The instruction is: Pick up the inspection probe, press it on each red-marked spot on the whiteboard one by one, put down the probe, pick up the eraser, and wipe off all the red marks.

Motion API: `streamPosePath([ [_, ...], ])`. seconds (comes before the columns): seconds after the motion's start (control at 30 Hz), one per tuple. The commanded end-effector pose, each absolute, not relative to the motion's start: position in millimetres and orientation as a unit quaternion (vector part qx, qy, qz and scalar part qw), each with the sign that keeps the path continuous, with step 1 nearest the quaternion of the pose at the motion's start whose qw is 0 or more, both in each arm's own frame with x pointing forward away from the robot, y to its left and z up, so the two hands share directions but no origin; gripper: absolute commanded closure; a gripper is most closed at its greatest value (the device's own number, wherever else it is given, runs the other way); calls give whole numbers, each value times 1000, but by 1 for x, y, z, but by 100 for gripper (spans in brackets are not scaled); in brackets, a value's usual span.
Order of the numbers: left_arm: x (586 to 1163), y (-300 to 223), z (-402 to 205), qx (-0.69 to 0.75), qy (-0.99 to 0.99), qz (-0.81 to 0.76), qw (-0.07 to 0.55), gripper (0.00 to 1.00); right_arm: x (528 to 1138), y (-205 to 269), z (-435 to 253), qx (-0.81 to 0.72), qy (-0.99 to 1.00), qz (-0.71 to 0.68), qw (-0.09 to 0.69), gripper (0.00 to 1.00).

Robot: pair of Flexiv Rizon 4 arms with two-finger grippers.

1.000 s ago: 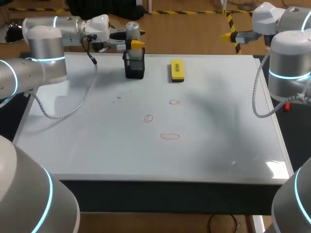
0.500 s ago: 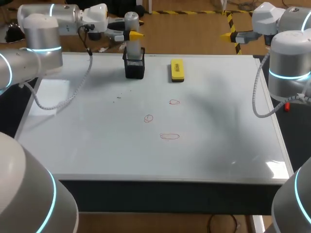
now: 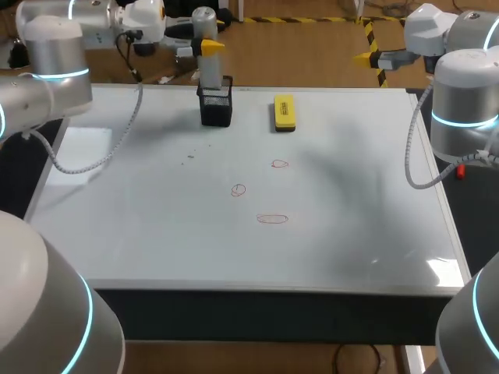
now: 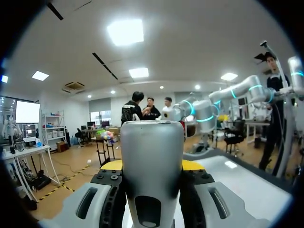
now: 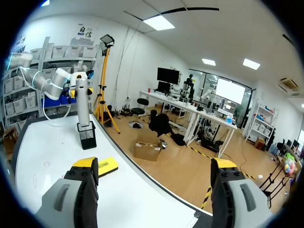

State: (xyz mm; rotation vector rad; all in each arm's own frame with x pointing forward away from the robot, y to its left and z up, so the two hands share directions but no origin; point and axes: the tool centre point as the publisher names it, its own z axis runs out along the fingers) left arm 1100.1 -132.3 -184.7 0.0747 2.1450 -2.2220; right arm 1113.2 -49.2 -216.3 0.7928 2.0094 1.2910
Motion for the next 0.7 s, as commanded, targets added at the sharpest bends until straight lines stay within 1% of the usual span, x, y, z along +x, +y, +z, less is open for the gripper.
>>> streamPosePath([
  [0.03,1083,-118,-178,4,699,-714,45,100,1114,-49,-216,300,760,488,307,0],
  [0.5,1053,-51,-196,-47,708,-700,80,100,1114,-49,-216,300,760,488,307,0],
  [0.7,1042,-37,-197,-58,710,-697,88,100,1114,-49,-216,300,760,488,307,0],
])
